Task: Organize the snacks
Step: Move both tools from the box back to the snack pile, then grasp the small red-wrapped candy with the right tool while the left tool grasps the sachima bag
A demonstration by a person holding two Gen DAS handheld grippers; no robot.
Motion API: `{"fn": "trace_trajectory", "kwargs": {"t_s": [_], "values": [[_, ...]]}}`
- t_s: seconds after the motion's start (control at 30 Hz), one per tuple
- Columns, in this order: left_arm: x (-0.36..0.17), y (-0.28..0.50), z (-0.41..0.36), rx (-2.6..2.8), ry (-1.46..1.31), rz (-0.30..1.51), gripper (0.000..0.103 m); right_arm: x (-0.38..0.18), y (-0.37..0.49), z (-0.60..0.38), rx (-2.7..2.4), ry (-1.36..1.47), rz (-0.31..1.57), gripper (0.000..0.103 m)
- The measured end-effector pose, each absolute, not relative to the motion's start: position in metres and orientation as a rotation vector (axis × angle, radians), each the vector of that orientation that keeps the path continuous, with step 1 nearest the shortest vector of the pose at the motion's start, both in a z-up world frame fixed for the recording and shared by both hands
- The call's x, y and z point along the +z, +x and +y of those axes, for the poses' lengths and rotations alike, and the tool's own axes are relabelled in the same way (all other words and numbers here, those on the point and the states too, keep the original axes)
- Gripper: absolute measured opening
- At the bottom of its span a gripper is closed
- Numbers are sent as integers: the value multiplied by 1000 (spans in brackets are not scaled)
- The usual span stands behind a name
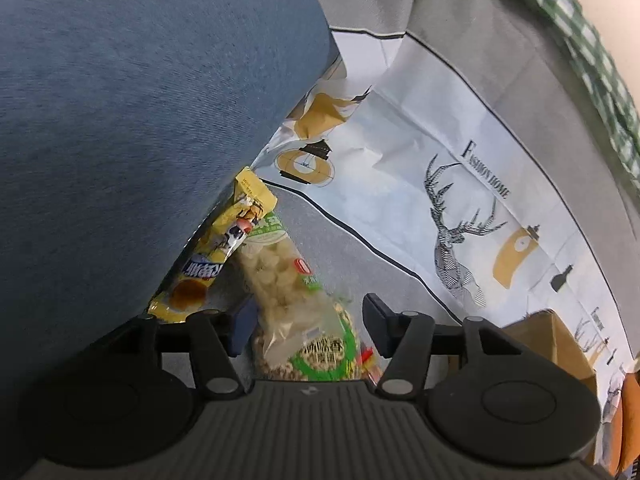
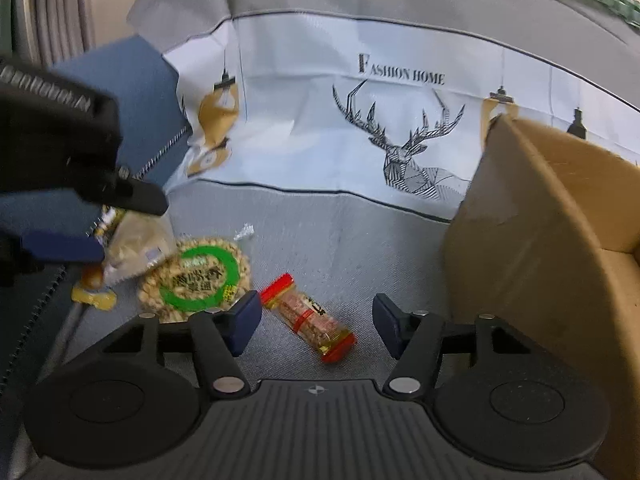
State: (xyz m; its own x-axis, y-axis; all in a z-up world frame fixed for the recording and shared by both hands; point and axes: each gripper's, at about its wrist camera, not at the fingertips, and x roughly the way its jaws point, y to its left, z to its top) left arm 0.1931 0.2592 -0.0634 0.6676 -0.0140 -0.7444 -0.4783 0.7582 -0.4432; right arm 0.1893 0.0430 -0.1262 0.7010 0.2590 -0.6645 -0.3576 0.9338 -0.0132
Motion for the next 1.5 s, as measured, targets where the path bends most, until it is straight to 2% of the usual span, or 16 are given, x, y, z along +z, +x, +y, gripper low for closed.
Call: {"fn": "trace_trajectory", "kwargs": {"t_s": [0.1, 0.3, 0.37, 0.43, 0.47, 0.5, 0.53, 0.57, 0.83, 1.3, 1.5], "values": [[-68, 203, 259, 304, -664, 822, 71, -134, 195, 47, 346, -164, 752, 68], [-79, 216, 257, 328, -621, 861, 70, -140, 206, 42, 339, -125, 806, 66], [-82, 219, 257, 327, -609, 874, 69, -139, 207, 39, 362, -111, 807, 56], [-84, 219, 256, 332, -584, 882, 62, -137, 205, 40, 379, -116, 800, 32], [-84, 219, 255, 335, -565, 889, 60, -136, 204, 39, 387, -114, 797, 25], [-84, 219, 254, 337, -553, 893, 54, -136, 203, 38, 389, -111, 796, 23], [-84, 218, 253, 337, -543, 895, 45, -136, 203, 37, 393, -102, 798, 22], [-84, 216, 252, 336, -532, 897, 42, -135, 201, 35, 399, -94, 801, 22], [-74, 179, 234, 266, -469, 913, 41, -116, 169, 21, 430, -45, 811, 21], [-59, 78, 184, 12, -314, 982, 41, -84, 46, -9, 607, -46, 901, 21], [-87, 80, 178, -31, -213, 1186, 41, -90, 14, -17, 624, -65, 899, 21]]}}
